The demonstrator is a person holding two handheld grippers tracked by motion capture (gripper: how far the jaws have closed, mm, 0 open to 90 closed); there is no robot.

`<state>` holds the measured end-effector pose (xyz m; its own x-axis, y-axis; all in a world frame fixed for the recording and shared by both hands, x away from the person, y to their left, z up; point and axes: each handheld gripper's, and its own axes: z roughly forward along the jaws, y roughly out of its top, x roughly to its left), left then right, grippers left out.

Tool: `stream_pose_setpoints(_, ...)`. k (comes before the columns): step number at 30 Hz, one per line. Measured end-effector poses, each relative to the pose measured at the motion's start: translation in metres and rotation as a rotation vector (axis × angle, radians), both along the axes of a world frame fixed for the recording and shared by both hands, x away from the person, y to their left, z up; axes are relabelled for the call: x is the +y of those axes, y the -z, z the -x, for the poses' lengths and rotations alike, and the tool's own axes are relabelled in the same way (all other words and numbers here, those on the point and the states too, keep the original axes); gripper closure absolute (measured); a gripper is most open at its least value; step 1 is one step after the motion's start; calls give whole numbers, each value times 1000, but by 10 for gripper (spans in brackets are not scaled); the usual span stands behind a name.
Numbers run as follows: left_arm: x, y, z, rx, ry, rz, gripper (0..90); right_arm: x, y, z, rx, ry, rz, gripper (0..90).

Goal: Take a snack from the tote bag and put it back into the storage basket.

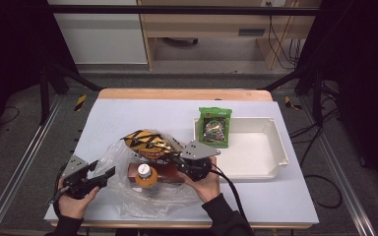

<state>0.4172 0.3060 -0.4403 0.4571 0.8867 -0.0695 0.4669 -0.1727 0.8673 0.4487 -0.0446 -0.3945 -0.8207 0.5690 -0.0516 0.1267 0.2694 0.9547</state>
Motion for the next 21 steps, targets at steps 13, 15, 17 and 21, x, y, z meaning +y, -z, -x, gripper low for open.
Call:
stream_pose_setpoints(13, -1, 1, 0, 3, -2, -10, 363, -9, -41, 6, -39, -48, -115, 879)
stream_pose_setpoints(15, -1, 1, 0, 5, -2, -10, 362, -9, -51, 9, -55, -60, -130, 879)
stream_pose_setpoints(17, -1, 1, 0, 3, -1, -16, 361, -9, -55, 10, -58, -64, -134, 879)
stream_pose_setpoints(21, -2, 1, 0, 3, 1, -14, 354, -9, -70, 14, -80, -72, -148, 880)
